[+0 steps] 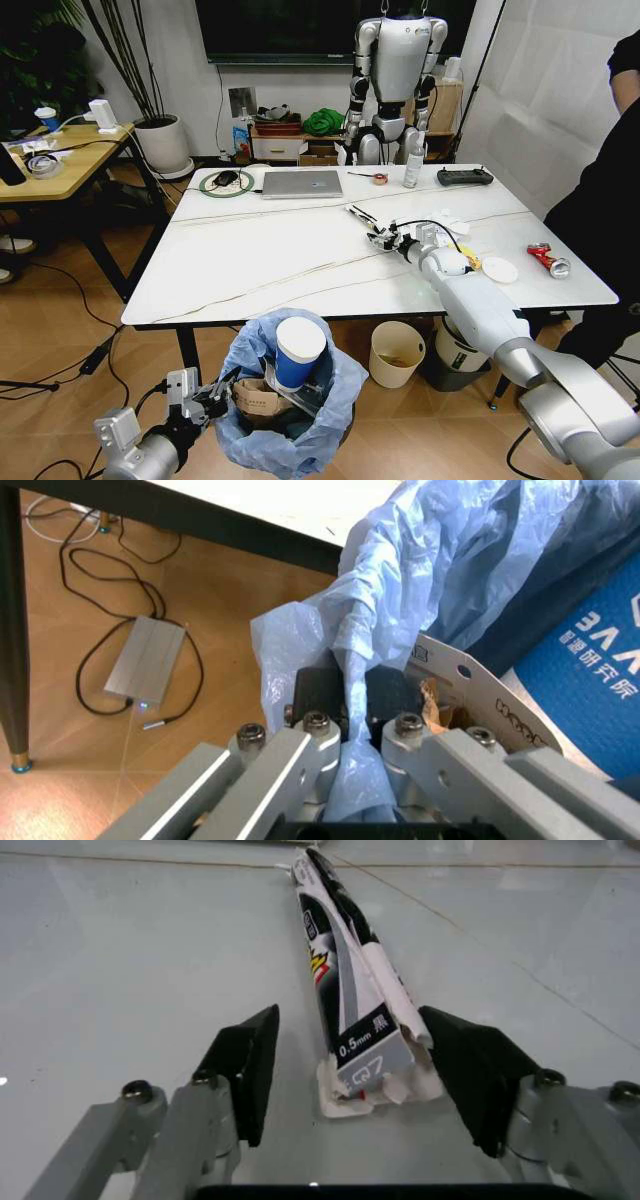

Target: Pick up the trash bin and place the trash from the table into it.

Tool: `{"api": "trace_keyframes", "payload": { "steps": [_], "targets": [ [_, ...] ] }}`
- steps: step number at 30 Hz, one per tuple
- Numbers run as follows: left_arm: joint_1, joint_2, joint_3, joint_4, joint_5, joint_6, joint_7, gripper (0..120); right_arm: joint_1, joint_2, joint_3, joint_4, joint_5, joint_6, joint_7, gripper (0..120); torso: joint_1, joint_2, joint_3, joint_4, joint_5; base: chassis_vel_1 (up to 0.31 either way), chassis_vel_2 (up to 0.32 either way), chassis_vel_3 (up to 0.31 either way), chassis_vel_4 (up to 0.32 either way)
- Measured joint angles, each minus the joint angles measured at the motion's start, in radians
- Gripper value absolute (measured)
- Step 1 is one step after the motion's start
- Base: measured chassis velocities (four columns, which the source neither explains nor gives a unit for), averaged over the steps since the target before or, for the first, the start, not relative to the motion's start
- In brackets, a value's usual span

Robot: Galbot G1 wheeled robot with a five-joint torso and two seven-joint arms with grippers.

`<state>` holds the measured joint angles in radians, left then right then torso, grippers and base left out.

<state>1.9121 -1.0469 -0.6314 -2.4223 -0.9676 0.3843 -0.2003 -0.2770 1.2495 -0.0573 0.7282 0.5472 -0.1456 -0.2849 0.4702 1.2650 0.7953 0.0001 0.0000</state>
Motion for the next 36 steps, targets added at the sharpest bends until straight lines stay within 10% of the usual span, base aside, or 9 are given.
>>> {"api": "trace_keyframes", "payload": {
  "steps": [15, 26, 36],
  "targets": [
    [-0.007, -0.003, 0.005, 0.006, 0.005, 0.000, 0.000, 0, -0.001, -0.002, -0.005, -0.001, 0.002, 0.004, -0.009, 0, 0.000, 0.000, 0.000, 0.0000, -0.0001, 0.000, 0.000, 0.000, 0.000],
    [-0.010, 0.002, 0.006, 0.007, 0.003, 0.000, 0.000, 0, -0.009, -0.047, -0.018, 0.062, 0.006, 0.013, -0.032, 0, 0.000, 0.000, 0.000, 0.0004, 0.0007, 0.000, 0.000, 0.000, 0.000],
    [-0.034, 0.038, 0.019, 0.011, -0.025, 0.000, -0.001, 0, -0.153, -0.410, -0.006, 0.636, 0.039, 0.118, -0.116, 0, 0.000, 0.000, 0.000, -0.0001, 0.0005, 0.000, 0.000, 0.000, 0.000]
  ]
}}
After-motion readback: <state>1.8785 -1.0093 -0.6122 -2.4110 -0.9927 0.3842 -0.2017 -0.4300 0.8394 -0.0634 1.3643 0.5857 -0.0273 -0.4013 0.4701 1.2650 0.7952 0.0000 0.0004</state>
